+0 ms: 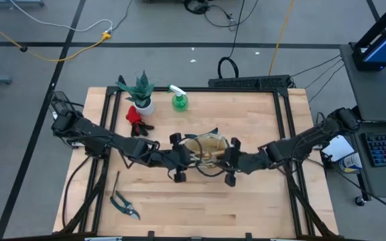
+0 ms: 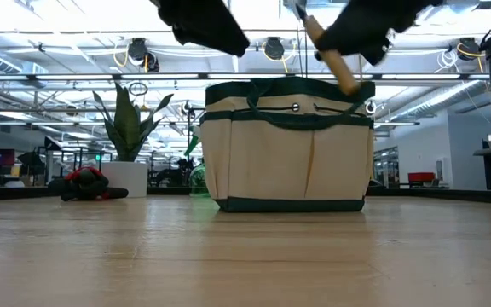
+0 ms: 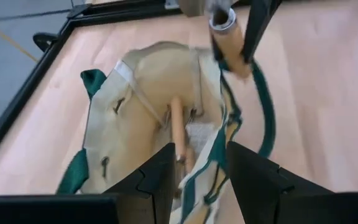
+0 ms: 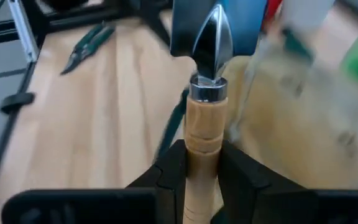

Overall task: Pick & Place Garden tools in Gardening bag
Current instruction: Put the light brown trowel into the gardening bag

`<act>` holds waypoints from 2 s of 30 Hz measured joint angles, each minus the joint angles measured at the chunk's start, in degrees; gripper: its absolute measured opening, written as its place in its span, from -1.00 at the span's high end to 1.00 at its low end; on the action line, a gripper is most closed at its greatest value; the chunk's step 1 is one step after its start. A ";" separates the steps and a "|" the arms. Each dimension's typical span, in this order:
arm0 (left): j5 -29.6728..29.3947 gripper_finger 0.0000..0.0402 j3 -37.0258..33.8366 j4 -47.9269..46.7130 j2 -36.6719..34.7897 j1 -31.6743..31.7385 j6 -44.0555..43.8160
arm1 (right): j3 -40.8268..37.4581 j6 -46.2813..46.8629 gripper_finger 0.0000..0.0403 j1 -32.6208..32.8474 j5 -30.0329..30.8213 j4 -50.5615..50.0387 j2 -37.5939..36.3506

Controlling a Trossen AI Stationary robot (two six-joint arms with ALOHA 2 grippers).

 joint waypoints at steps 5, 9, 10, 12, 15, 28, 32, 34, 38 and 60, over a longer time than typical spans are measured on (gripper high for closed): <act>-1.14 0.26 0.00 3.07 0.00 0.00 -2.11 | 0.00 -7.54 0.69 -0.71 6.80 5.83 0.00; -2.39 0.26 0.00 4.87 0.00 0.12 -1.69 | 0.00 -12.19 0.69 -0.72 11.60 12.50 0.00; -2.44 0.26 0.00 5.44 0.01 0.16 -1.42 | 0.00 -13.34 0.69 -0.72 12.23 14.21 0.02; -2.55 0.26 0.00 6.89 0.23 0.40 -0.99 | 0.00 -15.38 0.69 -0.72 13.07 16.98 0.04; -3.07 0.26 0.00 9.73 0.28 0.51 -0.43 | 0.00 -17.59 0.68 -0.72 13.15 20.65 0.07; -7.08 0.26 0.00 20.59 0.28 1.71 3.13 | 0.00 -22.27 0.69 -1.82 17.41 30.50 1.88; -7.13 0.26 0.00 20.54 0.28 1.76 3.55 | 0.00 -22.87 0.69 -2.92 17.33 33.78 2.23; -7.47 0.26 0.00 20.68 0.26 1.79 3.92 | 0.00 -22.75 0.68 -3.46 17.18 34.41 2.23; -9.42 0.26 0.00 20.66 0.26 2.05 4.10 | 0.00 -21.94 0.68 -4.00 17.05 34.77 2.23; -2.00 0.26 0.00 26.27 0.26 6.78 7.67 | 0.00 -22.51 0.66 -4.33 14.28 36.86 2.21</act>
